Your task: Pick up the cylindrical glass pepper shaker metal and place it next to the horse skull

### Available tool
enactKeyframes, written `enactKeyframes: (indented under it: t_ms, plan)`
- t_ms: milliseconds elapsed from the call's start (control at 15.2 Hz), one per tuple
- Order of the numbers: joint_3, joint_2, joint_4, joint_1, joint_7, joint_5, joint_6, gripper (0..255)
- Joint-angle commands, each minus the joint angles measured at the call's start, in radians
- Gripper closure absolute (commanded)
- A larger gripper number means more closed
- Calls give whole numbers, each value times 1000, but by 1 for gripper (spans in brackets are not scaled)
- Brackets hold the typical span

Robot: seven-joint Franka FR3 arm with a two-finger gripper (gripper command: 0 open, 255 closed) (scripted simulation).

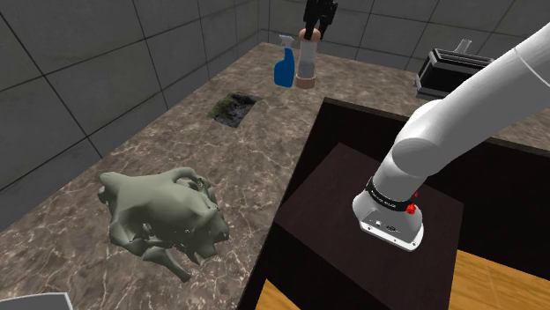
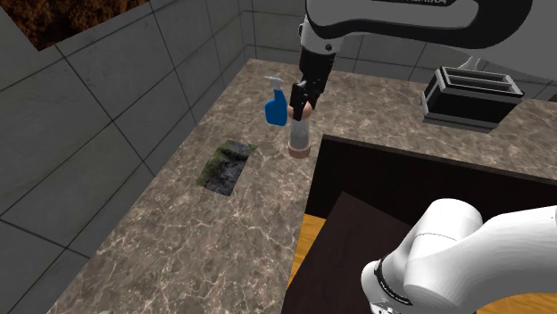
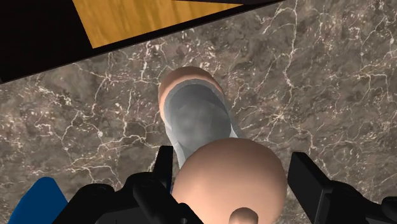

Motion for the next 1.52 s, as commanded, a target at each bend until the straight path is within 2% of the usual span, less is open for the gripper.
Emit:
enactKeyframes:
  t_ms: [0,1452]
  plan:
    - [0,3,31,1,1,1,-28,255]
    - [-7,96,420,16,23,26,-326,255]
